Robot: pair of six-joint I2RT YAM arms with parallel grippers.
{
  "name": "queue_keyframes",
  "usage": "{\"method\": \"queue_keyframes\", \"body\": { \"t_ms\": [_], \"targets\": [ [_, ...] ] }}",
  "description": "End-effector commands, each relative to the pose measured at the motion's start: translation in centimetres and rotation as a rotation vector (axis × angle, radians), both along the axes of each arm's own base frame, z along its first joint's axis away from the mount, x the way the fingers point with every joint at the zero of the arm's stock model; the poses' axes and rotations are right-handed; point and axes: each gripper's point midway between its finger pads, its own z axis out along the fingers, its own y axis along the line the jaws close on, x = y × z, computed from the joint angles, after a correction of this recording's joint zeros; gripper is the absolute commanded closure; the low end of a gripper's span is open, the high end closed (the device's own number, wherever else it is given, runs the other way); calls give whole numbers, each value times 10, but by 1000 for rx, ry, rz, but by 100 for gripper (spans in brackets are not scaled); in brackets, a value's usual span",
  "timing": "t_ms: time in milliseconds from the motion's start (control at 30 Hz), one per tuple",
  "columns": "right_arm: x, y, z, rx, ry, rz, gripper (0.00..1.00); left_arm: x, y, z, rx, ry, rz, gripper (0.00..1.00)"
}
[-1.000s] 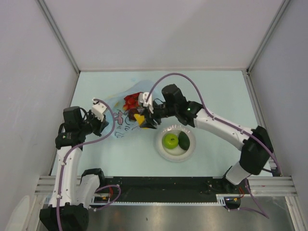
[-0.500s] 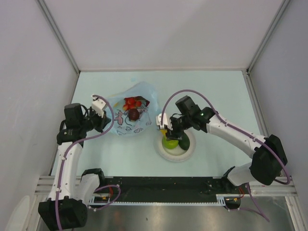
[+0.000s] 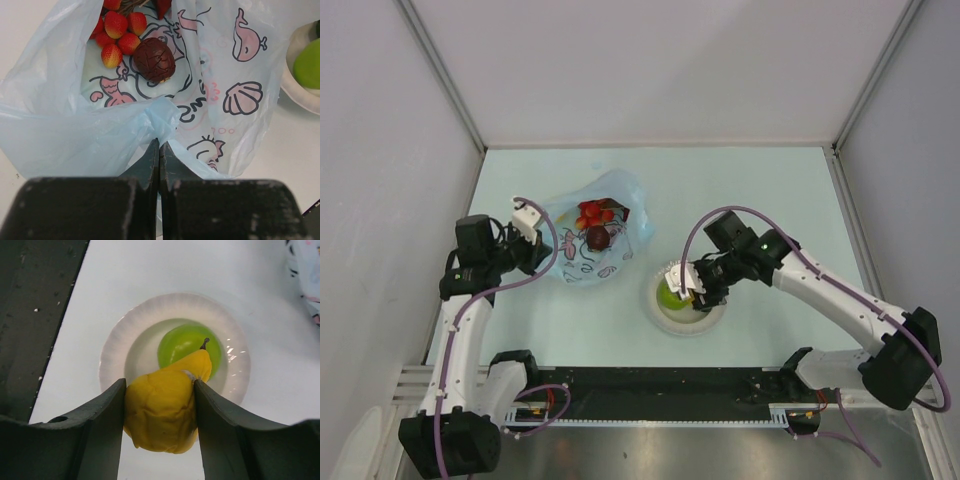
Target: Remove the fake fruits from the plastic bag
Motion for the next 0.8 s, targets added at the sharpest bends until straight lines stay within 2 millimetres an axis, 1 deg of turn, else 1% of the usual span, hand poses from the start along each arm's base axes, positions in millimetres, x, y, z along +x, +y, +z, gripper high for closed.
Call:
{"method": "queue_keyframes", "body": {
  "t_ms": [0, 67, 100, 133, 200, 233, 300, 333, 367, 600, 633, 733, 767],
  "targets": [
    [-26, -6, -4, 17, 29, 76, 75, -1, -5, 7, -19, -29, -19, 100],
    [-31, -5, -3, 39, 4, 94, 74, -3, -5, 5, -14, -24, -21, 100],
    [-32, -5, -9, 47, -12, 104, 72, -4, -6, 4, -16, -20, -23, 100],
    [-34, -5, -6, 71, -60, 142, 71, -4, -6, 3, -17, -16, -25, 100],
    [-34, -2, -6, 105, -111, 183, 71, -6, -8, 0, -28, -2, -27, 100],
    [-38, -4, -10, 116, -139, 215, 71, -6, -9, 0, -33, -1, -30, 100],
    [-39, 0, -10, 146, -183, 248, 71, -5, -10, -1, -44, 6, -26, 100],
    [-41, -1, -14, 149, -188, 260, 70, -5, -11, -1, -48, 6, -28, 100],
    [-41, 2, -11, 172, -218, 281, 70, -4, -11, 0, -54, 6, -23, 100],
    [-46, 5, -25, 187, -238, 322, 68, -5, -11, 5, -55, 3, -19, 100],
    [-45, 5, -27, 181, -246, 328, 67, -6, -11, 5, -54, 5, -19, 100],
    [-44, 8, -32, 179, -258, 343, 66, -11, -11, 5, -49, 4, -20, 100],
    [-44, 8, -37, 170, -250, 345, 66, -13, -11, 4, -48, 6, -23, 100]
  ]
}}
